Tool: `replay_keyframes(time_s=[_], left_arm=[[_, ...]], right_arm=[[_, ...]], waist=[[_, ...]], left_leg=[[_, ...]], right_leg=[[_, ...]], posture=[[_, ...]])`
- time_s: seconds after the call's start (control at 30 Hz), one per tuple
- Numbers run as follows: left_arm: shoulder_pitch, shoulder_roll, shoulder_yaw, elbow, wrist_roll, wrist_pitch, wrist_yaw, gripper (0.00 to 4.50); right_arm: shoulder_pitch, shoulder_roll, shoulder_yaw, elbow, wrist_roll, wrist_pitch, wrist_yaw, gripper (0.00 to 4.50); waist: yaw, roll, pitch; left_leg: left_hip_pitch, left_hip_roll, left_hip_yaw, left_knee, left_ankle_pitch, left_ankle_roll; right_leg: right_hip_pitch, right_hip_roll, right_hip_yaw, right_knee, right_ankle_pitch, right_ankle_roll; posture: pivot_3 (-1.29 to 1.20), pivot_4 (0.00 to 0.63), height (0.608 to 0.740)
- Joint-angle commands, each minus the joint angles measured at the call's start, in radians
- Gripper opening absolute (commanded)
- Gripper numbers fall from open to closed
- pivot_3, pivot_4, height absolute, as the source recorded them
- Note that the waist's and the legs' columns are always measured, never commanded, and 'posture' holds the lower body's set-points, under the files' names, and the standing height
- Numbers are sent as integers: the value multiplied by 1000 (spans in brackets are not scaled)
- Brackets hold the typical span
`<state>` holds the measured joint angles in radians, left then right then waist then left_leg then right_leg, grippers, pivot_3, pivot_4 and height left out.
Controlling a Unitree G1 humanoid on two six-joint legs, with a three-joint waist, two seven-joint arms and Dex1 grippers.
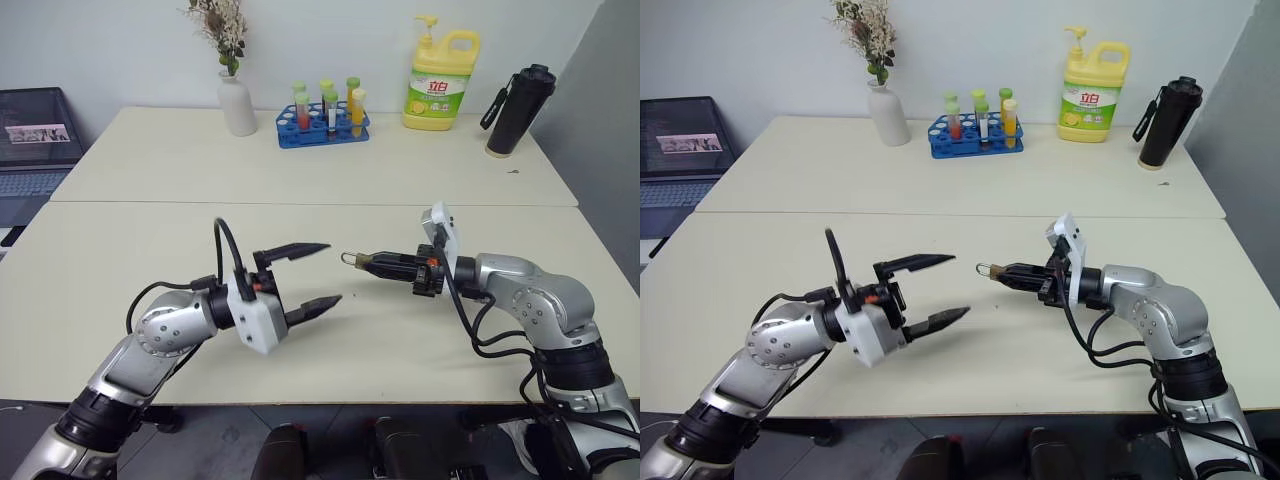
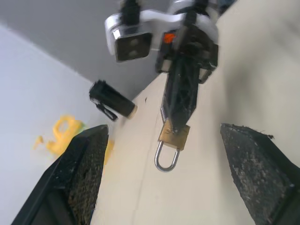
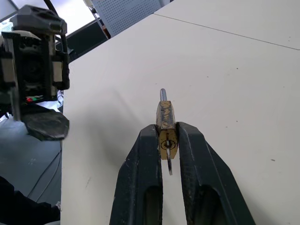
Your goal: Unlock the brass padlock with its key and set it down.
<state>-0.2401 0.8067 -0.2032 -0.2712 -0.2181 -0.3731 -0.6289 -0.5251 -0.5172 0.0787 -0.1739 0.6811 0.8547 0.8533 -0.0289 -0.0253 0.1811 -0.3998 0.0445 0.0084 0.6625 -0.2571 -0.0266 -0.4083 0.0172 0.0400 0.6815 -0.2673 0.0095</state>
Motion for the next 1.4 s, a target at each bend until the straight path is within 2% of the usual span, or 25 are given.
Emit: replay_keyframes(time_s=[0.03, 0.1, 0.17, 0.3, 0.33, 0.47, 0.83, 1.4], left_arm=[[-50, -2, 89, -58, -194, 289, -4, 2801], [-99, -8, 118, -48, -332, 499, -7, 2172], [-141, -37, 133, -16, -418, 590, -54, 1484], [-212, -104, 56, 101, -340, 591, -190, 192], [-217, -116, 57, 106, -334, 597, -202, 0], [-216, -151, 26, 125, -299, 609, -280, 0], [-213, -230, 40, 126, -244, 631, -318, 0], [-140, -193, 99, -47, -289, 755, -335, 0]], right_arm=[[-16, -29, -17, -31, -3, -34, 44, 141], [-15, -44, -3, -41, -11, -53, 72, 141], [-21, -44, -3, -55, -1, -55, 87, 141], [-29, -34, -14, -87, 21, -45, 96, 141], [-30, -33, -16, -90, 23, -42, 95, 141], [-21, -34, -23, -115, 43, -27, 90, 141], [-9, -42, -31, -134, 64, -3, 80, 141], [-10, -43, -21, -100, 49, -10, 89, 141]], waist=[[0, 0, 0], [-1, 0, 0], [-2, 0, 0], [-1, 0, 0], [0, 0, 0], [-1, 0, 0], [0, 0, 0], [-1, 0, 0]], left_leg=[[0, 0, 0, 0, 0, 0], [0, 0, 0, 0, 0, 0], [0, 0, -1, 0, 0, 0], [0, 0, 0, 0, 0, 0], [0, -1, 0, 0, 0, 0], [0, 0, 0, 0, 0, 0], [0, 0, 0, 0, 0, 0], [0, 0, 0, 0, 0, 0]], right_leg=[[0, 0, 0, 0, 0, 0], [0, 2, 0, 0, 0, 0], [0, 5, 0, 0, 0, 0], [0, 6, 0, -1, 0, 0], [0, 6, 0, -1, 0, 0], [0, 6, 1, -1, 0, 0], [0, 6, 1, -1, 0, 0], [0, 6, 1, -1, 0, 0]], posture=[[0, 150, 740], [0, 150, 740], [0, 150, 740], [0, 150, 740], [0, 150, 740], [0, 150, 740], [0, 150, 740], [0, 150, 740]])
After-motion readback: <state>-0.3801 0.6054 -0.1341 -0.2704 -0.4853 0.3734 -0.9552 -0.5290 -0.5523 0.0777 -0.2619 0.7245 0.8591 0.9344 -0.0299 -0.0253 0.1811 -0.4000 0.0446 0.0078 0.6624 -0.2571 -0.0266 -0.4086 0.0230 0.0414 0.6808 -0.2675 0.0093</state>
